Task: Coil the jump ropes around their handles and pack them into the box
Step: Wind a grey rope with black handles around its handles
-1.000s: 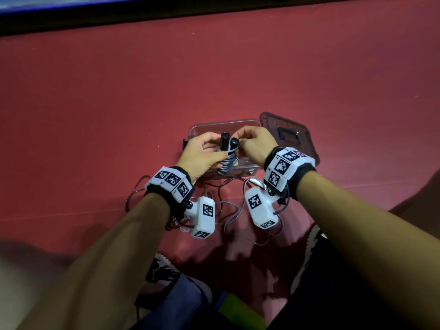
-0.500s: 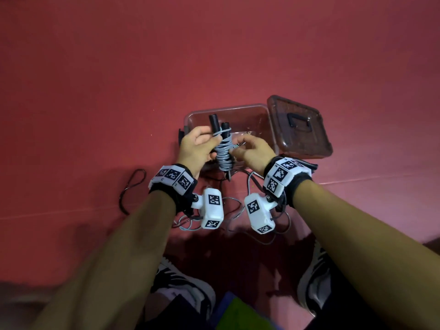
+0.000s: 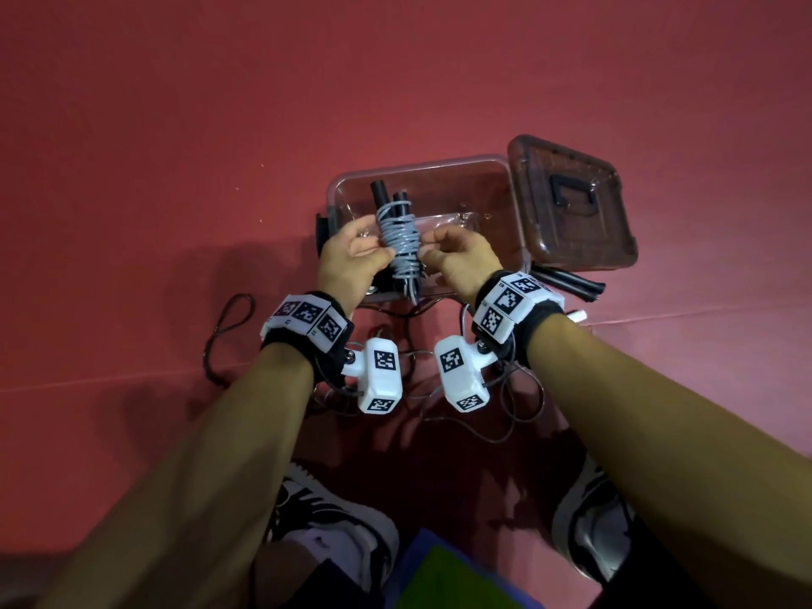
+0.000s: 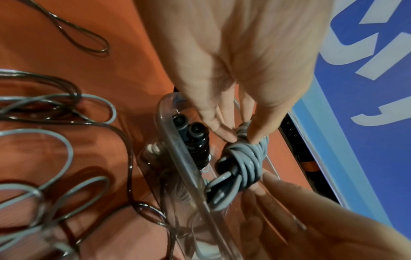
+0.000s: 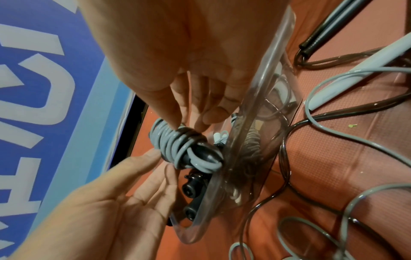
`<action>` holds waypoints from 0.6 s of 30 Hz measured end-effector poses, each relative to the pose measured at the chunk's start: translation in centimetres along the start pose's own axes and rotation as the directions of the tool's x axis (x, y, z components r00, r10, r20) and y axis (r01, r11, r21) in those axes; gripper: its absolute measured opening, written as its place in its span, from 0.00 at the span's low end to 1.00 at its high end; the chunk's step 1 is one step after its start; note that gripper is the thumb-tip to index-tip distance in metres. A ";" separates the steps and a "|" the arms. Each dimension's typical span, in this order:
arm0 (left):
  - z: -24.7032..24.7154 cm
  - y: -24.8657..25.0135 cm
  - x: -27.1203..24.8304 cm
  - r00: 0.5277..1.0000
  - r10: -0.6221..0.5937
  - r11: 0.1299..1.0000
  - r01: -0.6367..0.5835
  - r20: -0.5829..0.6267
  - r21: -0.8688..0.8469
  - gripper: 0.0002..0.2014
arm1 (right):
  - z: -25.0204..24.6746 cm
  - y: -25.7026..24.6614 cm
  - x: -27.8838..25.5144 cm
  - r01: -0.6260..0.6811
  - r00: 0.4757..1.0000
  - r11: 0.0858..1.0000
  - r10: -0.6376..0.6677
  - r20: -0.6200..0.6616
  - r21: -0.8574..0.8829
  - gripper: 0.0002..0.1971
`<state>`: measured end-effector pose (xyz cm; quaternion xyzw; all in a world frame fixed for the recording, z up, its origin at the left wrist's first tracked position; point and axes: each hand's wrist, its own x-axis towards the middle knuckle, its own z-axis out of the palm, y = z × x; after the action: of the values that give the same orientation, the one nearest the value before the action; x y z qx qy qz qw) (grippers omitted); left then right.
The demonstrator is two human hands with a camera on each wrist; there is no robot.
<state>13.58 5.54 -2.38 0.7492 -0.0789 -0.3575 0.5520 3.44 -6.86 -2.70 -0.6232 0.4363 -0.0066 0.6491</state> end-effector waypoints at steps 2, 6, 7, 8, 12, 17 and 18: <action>-0.1 0.1 0.3 1.000 -0.005 1.000 0.005 -0.004 0.011 0.25 | 0.1 -0.2 0.1 -0.003 1.000 1.000 0.002 0.011 0.029 0.06; -0.2 0.7 0.5 0.999 0.028 0.998 -0.027 -0.022 0.064 0.23 | 0.2 -0.5 0.0 -0.027 0.999 0.999 0.026 0.023 0.035 0.09; -0.2 0.8 0.5 0.999 0.033 0.997 -0.032 -0.021 0.074 0.23 | 0.2 -0.6 -0.2 -0.039 0.999 0.999 0.038 0.021 0.031 0.10; -0.3 1.0 0.5 0.999 0.035 0.996 -0.034 -0.010 0.083 0.23 | 0.1 -0.7 -0.4 -0.048 0.999 0.998 0.047 0.020 0.031 0.12; -0.6 1.2 0.1 0.998 0.041 0.991 -0.046 0.039 0.125 0.24 | -0.7 -1.4 -1.3 -0.034 0.999 0.999 0.032 0.043 0.029 0.14; 0.2 0.7 -1.6 0.993 0.040 0.985 -0.058 0.114 0.164 0.20 | -2.1 -0.4 -2.5 -0.042 0.999 0.999 0.042 -0.012 0.022 0.14; 0.5 0.5 -2.0 0.989 0.036 0.983 -0.060 0.140 0.173 0.19 | -2.6 0.1 -2.6 -0.035 0.999 0.999 0.036 -0.036 0.013 0.14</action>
<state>11.91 5.96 -1.13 0.7670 -0.1660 -0.3860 0.4849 0.23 -7.45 -0.93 -0.6112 0.4589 -0.0090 0.6448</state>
